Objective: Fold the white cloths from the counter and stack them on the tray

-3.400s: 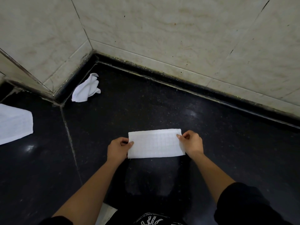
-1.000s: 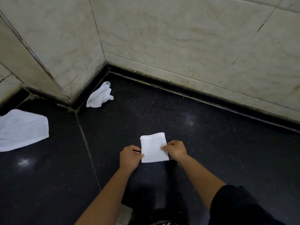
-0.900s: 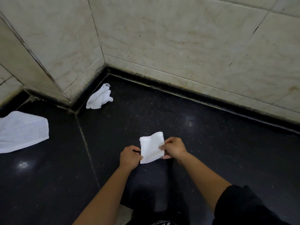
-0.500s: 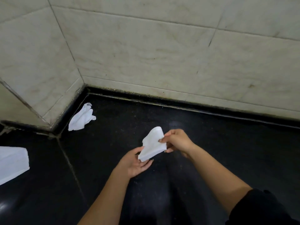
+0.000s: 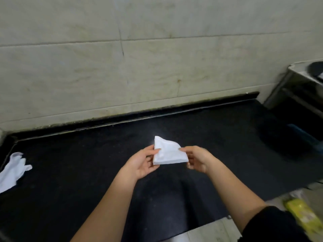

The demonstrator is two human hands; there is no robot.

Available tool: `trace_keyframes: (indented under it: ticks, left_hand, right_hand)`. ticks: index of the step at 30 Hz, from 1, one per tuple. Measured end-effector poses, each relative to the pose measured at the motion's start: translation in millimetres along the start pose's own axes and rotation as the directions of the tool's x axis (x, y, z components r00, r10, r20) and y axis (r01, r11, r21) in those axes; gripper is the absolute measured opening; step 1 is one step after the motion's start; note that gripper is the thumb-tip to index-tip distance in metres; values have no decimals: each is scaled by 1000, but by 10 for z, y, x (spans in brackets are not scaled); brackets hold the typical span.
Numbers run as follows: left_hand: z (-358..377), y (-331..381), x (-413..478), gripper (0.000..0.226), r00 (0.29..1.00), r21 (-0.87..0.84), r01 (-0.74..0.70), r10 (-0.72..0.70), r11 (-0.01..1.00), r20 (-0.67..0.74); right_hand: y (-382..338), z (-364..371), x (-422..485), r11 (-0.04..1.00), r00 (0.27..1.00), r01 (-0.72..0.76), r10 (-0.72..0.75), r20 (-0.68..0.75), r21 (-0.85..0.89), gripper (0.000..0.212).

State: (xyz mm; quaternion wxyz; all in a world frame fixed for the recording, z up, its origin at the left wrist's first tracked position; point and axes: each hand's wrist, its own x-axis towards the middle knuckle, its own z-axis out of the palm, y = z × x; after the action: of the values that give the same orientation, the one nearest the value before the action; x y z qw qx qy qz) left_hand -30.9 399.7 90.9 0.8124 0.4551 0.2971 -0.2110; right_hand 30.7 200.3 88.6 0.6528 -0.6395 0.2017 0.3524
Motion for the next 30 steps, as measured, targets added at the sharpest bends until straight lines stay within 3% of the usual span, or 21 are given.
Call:
trace_keyframes:
  ticks: [5,13,30]
  left_hand:
    - [1104,-302,117,37,996,203,-44,27,978,88]
    - [2942,-817,277,27,974,400,-80,-13,913,224]
    - [6111,-623,1360,9,922,453,-246,62,857,383]
  right_hand:
    - [-22,-1194,-413,982,981,183,-178,-83,49,10]
    - [-202,-3133,-1104,963,949,267,-259,-182,21,11]
    - [-1607,-5962,-1211,892,857,445,-401,-323,74,5]
